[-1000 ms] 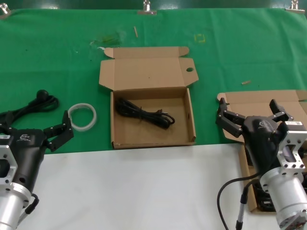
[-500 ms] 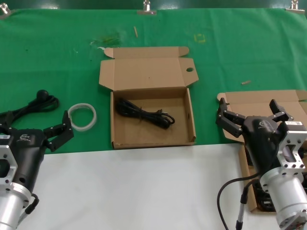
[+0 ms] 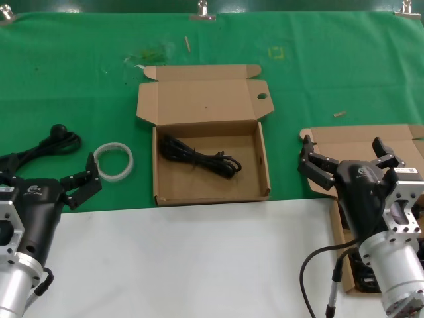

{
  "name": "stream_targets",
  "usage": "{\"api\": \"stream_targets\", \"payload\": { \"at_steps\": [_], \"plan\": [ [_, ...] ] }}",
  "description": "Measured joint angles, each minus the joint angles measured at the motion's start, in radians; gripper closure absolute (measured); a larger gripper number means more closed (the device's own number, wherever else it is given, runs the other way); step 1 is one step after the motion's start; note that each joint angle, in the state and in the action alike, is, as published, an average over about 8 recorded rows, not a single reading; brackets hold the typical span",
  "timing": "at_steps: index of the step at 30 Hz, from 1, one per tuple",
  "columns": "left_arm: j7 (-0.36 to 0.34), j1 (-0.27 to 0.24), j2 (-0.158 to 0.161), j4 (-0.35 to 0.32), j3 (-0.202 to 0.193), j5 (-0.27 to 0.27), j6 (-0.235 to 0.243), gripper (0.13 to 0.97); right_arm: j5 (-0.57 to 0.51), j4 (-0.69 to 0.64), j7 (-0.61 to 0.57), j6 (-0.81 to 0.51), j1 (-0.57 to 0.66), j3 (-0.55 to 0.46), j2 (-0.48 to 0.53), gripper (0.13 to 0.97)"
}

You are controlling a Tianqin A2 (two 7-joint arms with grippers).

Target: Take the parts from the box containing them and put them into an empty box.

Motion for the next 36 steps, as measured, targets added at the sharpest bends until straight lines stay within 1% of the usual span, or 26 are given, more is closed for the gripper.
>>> {"api": "stream_targets", "payload": {
  "at_steps": [36],
  "plan": [
    [0.000,0.000,0.000,0.000,0.000,0.000,0.000,0.132,0.000,0.000,0.000,0.000,0.000,0.000,0.000,0.129]
  ]
}}
